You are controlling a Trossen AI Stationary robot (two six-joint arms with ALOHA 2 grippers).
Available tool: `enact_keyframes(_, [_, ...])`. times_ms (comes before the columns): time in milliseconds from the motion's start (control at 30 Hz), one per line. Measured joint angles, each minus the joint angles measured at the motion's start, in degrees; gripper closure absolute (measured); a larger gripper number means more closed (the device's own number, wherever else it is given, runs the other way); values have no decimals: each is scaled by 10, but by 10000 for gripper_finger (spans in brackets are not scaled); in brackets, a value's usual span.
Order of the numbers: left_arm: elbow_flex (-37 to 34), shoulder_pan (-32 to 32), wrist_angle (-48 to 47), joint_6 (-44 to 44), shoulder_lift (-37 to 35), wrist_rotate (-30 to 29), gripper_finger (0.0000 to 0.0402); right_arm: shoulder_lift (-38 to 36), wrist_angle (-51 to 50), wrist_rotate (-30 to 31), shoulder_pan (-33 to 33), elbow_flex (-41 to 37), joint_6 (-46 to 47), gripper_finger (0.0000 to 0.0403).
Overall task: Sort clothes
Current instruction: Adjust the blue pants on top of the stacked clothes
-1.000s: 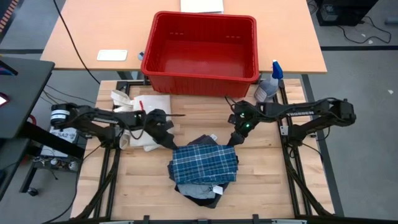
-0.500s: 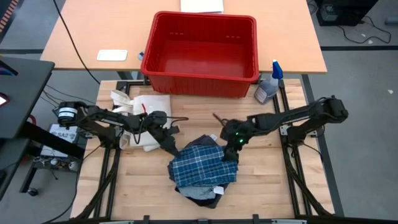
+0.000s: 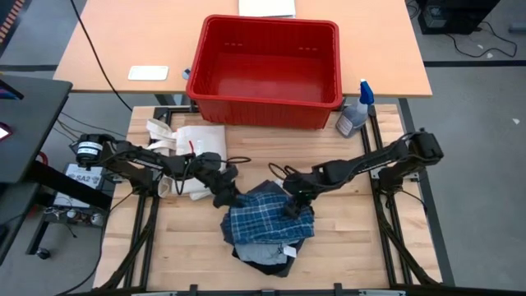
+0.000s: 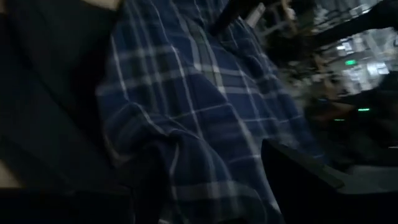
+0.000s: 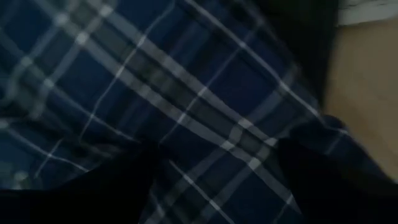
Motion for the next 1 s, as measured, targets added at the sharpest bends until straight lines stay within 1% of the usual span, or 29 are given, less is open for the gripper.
enact_keyframes(100, [0, 0, 0, 53, 0, -39, 147, 8, -83, 18, -3, 35, 26, 55])
enact_keyframes(200, [0, 0, 0, 80, 0, -66, 147, 9, -143, 37, -7, 63, 41, 55])
enact_keyframes(267, [0, 0, 0, 85, 0, -73, 147, 9, -167, 50, -12, 76, 58, 55])
enact_keyframes(367, [0, 0, -1, 86, 0, -74, 147, 9, -197, 50, -18, 92, 74, 55])
enact_keyframes(467, [0, 0, -8, 86, 0, -74, 147, 9, -200, 49, -25, 100, 86, 55])
enact_keyframes(767, [0, 0, -22, 88, 0, -82, 147, 9, -192, 53, -42, 103, 82, 55])
enact_keyframes(867, [0, 0, -23, 91, 0, -92, 147, 9, -166, 53, -44, 103, 63, 55])
enact_keyframes(1000, [0, 0, -23, 92, 0, -107, 147, 9, -115, 56, -45, 103, 1, 55])
